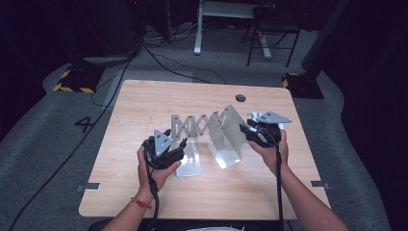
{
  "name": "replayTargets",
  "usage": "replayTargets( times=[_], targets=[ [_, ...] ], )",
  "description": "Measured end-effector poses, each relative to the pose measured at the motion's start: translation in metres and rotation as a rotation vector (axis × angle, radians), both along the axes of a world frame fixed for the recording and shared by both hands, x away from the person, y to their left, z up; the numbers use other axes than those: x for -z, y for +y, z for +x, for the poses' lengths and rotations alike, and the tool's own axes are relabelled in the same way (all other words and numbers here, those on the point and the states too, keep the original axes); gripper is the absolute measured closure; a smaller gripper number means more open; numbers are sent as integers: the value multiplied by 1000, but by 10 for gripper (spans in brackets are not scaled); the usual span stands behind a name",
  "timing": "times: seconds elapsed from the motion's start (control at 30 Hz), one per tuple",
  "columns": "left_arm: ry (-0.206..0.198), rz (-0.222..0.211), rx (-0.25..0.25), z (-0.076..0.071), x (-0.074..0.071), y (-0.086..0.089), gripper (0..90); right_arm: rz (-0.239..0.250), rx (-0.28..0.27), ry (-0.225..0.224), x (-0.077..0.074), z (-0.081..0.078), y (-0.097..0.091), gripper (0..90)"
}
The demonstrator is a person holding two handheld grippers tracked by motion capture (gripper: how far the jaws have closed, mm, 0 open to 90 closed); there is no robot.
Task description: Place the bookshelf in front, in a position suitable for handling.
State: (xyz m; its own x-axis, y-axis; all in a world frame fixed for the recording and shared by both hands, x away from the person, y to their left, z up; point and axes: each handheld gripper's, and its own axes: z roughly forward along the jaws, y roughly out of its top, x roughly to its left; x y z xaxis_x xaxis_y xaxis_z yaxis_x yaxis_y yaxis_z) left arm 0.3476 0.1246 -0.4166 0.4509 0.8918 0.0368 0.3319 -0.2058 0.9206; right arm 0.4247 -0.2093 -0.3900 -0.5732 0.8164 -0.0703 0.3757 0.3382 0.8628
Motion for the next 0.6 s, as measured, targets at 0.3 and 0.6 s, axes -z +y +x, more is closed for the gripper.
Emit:
replayTargets(
  times=[0.3, 0.6],
  targets=[
    [63, 11, -65, 14, -2, 5, 614, -23, -3, 5, -1, 14, 10, 783],
    [-4, -1, -116, 24, -9, 7, 819, -8, 17, 1, -3, 11, 12, 887]
  ],
)
